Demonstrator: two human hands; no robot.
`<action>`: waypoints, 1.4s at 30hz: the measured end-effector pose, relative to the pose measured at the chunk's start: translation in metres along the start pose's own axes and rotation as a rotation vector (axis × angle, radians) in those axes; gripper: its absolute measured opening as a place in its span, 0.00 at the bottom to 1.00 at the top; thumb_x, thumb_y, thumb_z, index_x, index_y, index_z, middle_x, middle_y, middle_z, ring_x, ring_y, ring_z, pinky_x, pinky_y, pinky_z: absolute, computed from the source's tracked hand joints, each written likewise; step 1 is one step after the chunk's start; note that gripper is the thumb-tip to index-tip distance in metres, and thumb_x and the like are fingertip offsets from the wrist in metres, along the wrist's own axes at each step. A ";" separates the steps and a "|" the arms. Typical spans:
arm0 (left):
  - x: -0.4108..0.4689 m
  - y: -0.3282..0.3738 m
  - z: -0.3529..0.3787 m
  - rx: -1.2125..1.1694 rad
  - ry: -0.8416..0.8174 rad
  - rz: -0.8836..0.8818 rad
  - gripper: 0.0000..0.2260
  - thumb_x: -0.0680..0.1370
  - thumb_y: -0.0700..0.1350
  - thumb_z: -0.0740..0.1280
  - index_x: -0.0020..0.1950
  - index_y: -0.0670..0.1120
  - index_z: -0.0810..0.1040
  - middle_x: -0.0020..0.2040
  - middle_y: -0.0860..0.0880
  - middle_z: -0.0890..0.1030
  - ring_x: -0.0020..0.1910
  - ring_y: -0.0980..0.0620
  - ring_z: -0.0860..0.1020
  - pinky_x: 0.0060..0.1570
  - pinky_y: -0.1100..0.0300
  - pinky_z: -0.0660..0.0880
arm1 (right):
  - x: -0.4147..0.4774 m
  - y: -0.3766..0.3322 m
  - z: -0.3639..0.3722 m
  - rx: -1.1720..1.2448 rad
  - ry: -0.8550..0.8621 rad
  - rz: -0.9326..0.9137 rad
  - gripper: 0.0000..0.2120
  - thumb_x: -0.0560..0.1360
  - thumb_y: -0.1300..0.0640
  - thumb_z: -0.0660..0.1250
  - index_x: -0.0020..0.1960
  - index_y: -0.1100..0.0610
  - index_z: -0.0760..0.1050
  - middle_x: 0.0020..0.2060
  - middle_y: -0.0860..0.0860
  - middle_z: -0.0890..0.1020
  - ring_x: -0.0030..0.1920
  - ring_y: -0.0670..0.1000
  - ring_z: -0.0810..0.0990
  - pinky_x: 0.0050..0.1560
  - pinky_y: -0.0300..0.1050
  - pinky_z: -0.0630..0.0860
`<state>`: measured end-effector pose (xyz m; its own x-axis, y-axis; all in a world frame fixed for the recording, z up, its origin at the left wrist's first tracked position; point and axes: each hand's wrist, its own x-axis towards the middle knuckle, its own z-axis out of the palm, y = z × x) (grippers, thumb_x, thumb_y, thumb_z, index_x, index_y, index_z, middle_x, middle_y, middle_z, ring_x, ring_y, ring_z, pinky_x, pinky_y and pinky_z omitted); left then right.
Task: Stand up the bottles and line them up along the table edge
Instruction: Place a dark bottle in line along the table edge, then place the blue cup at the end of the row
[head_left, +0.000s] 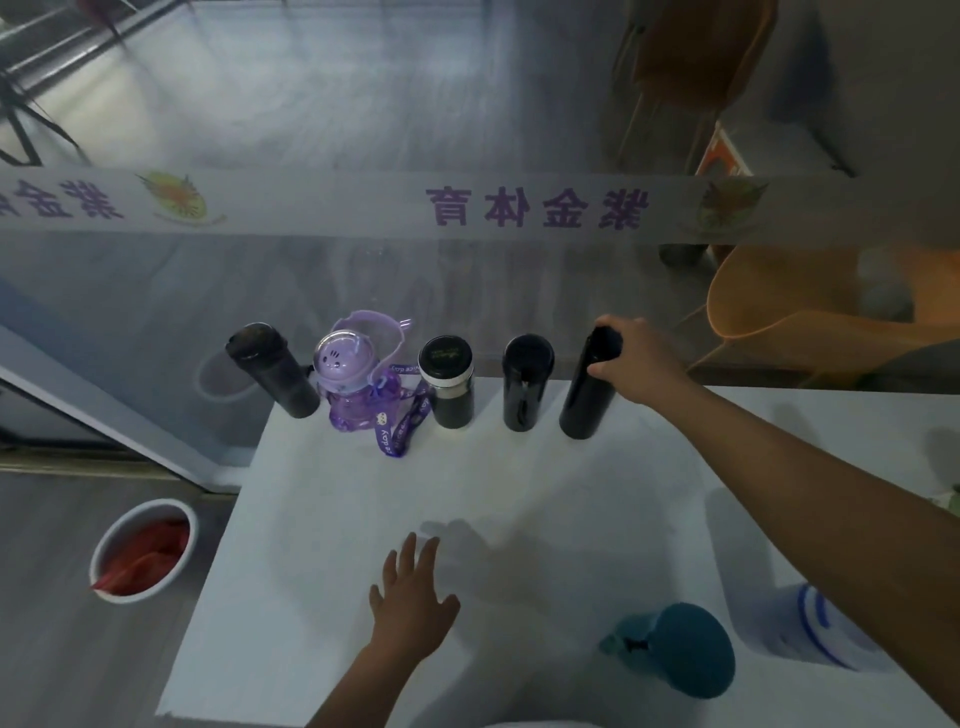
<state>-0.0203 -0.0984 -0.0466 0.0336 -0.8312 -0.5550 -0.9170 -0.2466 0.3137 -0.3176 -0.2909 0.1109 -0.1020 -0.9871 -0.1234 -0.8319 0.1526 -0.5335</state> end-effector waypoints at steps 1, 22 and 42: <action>0.000 0.000 0.000 -0.001 -0.003 0.004 0.34 0.77 0.56 0.63 0.78 0.57 0.49 0.80 0.53 0.45 0.79 0.44 0.47 0.73 0.39 0.55 | 0.000 0.001 0.000 -0.001 0.001 -0.001 0.28 0.71 0.57 0.74 0.68 0.50 0.68 0.63 0.57 0.73 0.58 0.59 0.76 0.52 0.47 0.74; 0.023 0.041 0.015 0.176 -0.131 0.274 0.34 0.76 0.56 0.64 0.78 0.57 0.50 0.80 0.50 0.46 0.79 0.44 0.47 0.74 0.42 0.51 | -0.228 0.033 0.013 0.056 -0.030 0.334 0.31 0.70 0.41 0.72 0.69 0.42 0.66 0.72 0.46 0.66 0.70 0.50 0.67 0.69 0.48 0.65; 0.031 0.078 0.044 0.370 -0.184 0.380 0.35 0.77 0.57 0.62 0.78 0.62 0.43 0.79 0.51 0.37 0.78 0.43 0.37 0.72 0.33 0.44 | -0.164 0.077 -0.011 -0.179 -0.110 0.206 0.33 0.68 0.56 0.72 0.70 0.44 0.64 0.61 0.53 0.70 0.55 0.54 0.74 0.54 0.46 0.75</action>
<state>-0.1088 -0.1216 -0.0732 -0.3662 -0.7183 -0.5915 -0.9304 0.2724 0.2452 -0.3705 -0.1174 0.0995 -0.2269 -0.9238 -0.3084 -0.8840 0.3283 -0.3328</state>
